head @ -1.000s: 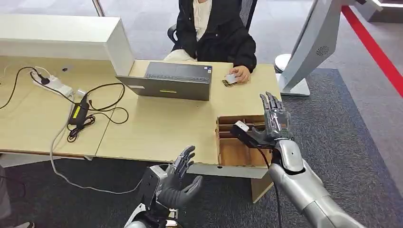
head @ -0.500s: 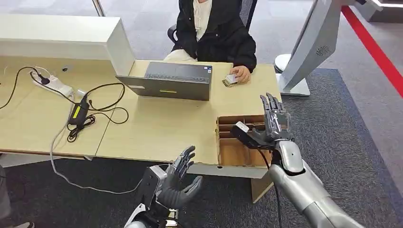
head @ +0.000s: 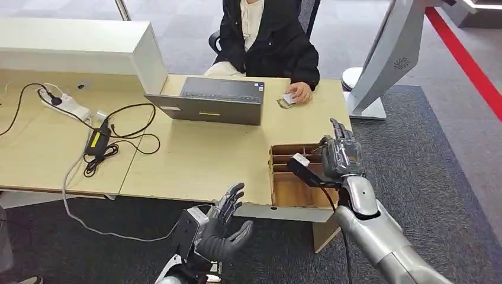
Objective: Pass the card to the sensor for recognition and then transmit it.
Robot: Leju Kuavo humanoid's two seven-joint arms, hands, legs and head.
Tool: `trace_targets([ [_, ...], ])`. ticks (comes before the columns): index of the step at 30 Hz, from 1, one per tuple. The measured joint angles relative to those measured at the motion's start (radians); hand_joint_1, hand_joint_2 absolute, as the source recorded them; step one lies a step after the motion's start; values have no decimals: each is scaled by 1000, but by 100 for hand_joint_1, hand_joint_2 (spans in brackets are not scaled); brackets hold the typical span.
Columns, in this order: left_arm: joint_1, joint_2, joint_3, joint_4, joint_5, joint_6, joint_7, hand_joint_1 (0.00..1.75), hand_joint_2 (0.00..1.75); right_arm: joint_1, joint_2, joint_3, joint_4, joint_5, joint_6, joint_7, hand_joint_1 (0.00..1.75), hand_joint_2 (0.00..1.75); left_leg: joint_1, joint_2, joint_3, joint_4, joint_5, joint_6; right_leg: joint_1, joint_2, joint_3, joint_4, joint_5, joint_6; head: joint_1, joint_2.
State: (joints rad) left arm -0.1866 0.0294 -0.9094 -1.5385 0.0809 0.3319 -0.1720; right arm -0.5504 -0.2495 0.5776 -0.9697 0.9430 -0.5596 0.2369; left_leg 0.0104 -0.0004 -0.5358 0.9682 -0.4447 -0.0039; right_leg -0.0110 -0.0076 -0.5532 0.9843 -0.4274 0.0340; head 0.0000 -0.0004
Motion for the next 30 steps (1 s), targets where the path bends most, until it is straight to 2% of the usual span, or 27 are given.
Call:
trace_targets([
  [19,-1,0,0,0,-3,-16,1,0,175,21,-1,-2,-37,33,18,2,173,175,0,0,0,0,0,0,0,0,0,0,0,0,0,0],
  [20,-1,0,0,0,-2,-15,1,0,175,21,0,-2,-39,34,18,2,157,175,0,0,0,0,0,0,0,0,0,0,0,0,0,0],
  [21,-2,0,0,0,-2,-15,1,0,175,21,0,-2,-40,34,18,1,94,175,0,0,0,0,0,0,0,0,0,0,0,0,0,0],
  [22,-2,0,0,0,-1,-14,1,0,175,21,0,-2,-42,34,18,0,94,175,0,0,0,0,0,0,0,0,0,0,0,0,0,0],
  [23,-2,0,0,0,0,-13,1,0,175,21,0,-2,-43,33,14,-2,80,175,0,0,0,0,0,0,0,0,0,0,0,0,0,0],
  [24,-3,0,0,0,2,-11,0,0,175,21,0,-2,-44,29,11,-6,63,175,0,0,0,0,0,0,0,0,0,0,0,0,0,0],
  [25,-3,0,0,0,2,-11,0,0,175,21,0,-3,-44,27,7,-9,33,175,0,0,0,0,0,0,0,0,0,0,0,0,0,0],
  [28,-7,0,-1,0,4,-6,-2,0,175,20,0,-5,-44,18,0,-13,24,175,0,0,0,0,0,0,0,0,0,0,0,0,0,0],
  [30,-9,0,-2,0,5,-5,-6,0,175,18,0,-8,-45,18,-2,-18,2,175,0,0,0,0,0,0,0,0,0,0,0,0,0,0],
])
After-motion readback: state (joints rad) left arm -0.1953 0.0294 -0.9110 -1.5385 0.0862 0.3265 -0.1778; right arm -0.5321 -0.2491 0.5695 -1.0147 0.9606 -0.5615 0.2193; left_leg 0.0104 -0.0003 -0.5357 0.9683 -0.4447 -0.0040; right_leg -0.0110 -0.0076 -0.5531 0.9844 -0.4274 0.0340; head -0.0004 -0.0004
